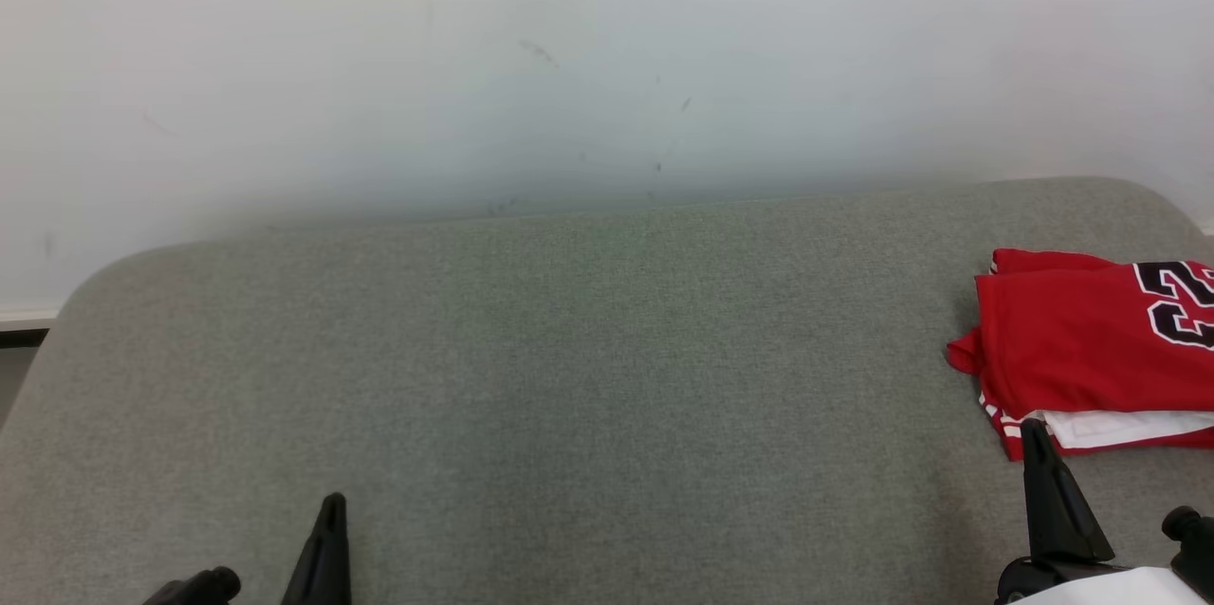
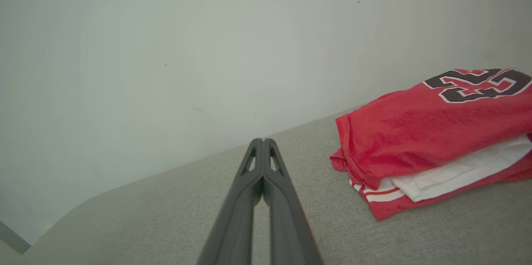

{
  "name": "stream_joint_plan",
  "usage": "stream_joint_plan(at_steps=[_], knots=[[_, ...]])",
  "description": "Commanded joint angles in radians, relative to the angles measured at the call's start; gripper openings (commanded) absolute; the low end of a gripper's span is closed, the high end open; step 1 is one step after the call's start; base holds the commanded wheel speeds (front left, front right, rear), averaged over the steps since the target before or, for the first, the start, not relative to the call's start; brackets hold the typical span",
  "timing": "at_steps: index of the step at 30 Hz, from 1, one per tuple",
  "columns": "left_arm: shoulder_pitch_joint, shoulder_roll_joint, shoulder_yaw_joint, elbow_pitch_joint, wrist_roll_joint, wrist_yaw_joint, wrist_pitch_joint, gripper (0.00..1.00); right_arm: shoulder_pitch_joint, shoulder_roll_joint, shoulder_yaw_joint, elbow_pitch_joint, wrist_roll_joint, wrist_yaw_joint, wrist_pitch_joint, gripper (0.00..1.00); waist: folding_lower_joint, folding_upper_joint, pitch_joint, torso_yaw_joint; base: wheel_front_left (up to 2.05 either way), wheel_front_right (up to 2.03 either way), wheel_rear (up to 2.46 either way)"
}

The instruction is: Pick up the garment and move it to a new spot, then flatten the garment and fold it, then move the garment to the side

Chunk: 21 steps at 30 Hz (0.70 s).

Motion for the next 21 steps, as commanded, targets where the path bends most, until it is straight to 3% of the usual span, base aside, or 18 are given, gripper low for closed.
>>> stream_joint_plan(at_steps=[1,21], knots=[[-0.026,0.004,0.007,-0.016,-0.035,-0.004,0.006,0.0,-0.022,-0.002,-0.011,-0.01,0.029,0.0,0.007,0.0,0.0,0.0,0.0,0.001,0.0,0.0,0.0],[-0.051,0.006,0.034,-0.015,-0.333,-0.012,0.087,0.0,-0.033,0.012,-0.058,0.005,0.294,0.0,0.086,0.0,0.0,0.0,0.004,0.014,0.0,0.0,0.0]])
